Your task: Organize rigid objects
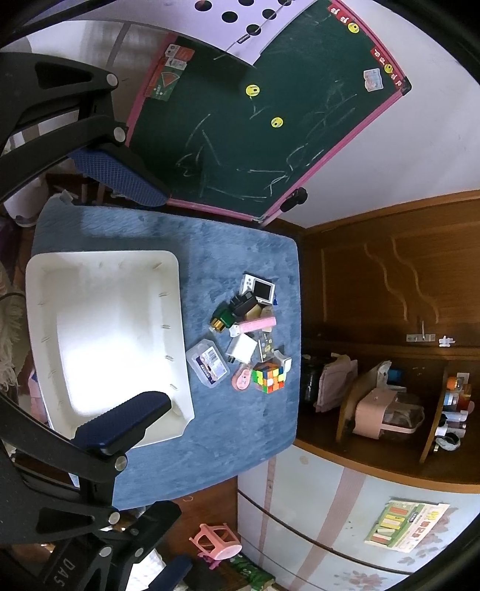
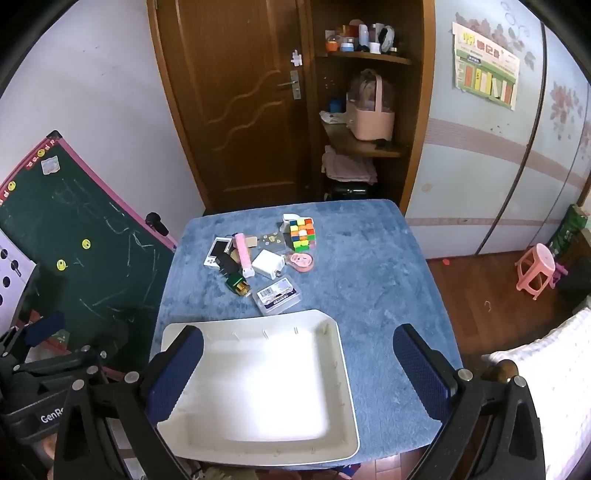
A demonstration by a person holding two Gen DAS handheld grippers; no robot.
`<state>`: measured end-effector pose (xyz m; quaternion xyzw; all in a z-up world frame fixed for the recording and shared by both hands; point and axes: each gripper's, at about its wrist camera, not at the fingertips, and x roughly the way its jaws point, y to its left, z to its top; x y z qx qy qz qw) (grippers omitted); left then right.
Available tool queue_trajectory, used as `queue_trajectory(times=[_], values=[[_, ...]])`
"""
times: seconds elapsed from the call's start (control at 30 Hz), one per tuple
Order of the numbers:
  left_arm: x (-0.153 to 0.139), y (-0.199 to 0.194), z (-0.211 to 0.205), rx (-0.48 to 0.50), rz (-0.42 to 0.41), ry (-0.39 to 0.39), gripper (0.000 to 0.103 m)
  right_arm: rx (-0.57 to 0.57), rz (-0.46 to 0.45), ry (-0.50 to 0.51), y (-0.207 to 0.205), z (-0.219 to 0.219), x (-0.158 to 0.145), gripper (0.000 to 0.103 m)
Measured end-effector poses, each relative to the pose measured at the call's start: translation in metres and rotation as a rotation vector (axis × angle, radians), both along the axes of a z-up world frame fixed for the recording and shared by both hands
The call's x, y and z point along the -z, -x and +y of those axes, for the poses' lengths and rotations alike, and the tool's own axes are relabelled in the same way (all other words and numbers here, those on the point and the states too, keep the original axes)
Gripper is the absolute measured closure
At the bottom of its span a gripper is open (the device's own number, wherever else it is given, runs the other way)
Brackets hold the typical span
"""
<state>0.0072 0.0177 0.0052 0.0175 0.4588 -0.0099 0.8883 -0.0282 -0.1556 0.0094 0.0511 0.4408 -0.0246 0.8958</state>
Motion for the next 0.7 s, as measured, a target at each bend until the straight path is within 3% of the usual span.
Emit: queue_trajectory(times=[0.53,0.7], values=[[0.000,-0.029,0.014,0.033,-0.025,0.021,0.002,0.033,-0.022,0.038,-0.007,0.003,0.001,0.000],[-0.005,-0.052,0.024,0.035,-0.024,0.065,0.002,0.059,-0.018,0.070,-0.016,0.022,0.004,0.000]])
